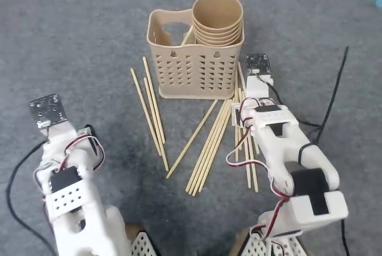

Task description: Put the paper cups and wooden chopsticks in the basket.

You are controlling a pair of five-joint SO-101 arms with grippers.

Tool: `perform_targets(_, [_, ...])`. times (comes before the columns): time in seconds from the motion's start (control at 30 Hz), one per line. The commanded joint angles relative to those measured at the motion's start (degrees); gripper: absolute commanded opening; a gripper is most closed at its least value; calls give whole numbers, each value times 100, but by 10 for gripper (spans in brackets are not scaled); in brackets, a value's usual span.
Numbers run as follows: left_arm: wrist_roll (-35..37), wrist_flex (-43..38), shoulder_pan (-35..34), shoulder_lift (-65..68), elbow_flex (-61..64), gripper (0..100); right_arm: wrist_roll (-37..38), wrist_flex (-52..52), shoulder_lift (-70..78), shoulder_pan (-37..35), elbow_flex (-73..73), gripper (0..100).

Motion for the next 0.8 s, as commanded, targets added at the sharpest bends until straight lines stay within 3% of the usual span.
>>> perform_targets(0.0, [-18, -158, 44, -97, -40, 166, -53, -57, -4, 22, -255, 190])
perform_targets(0.27, [-18, -149, 44, -97, -40, 166, -53, -40, -40, 268, -176, 2])
perform_targets(0.43, [-18, -158, 44, -97, -13, 166, -53, 119, -84, 760, -62, 8])
perform_targets(0.77, [-18, -264, 105, -97, 4, 166, -18, 2079, -1147, 1578, -35, 7])
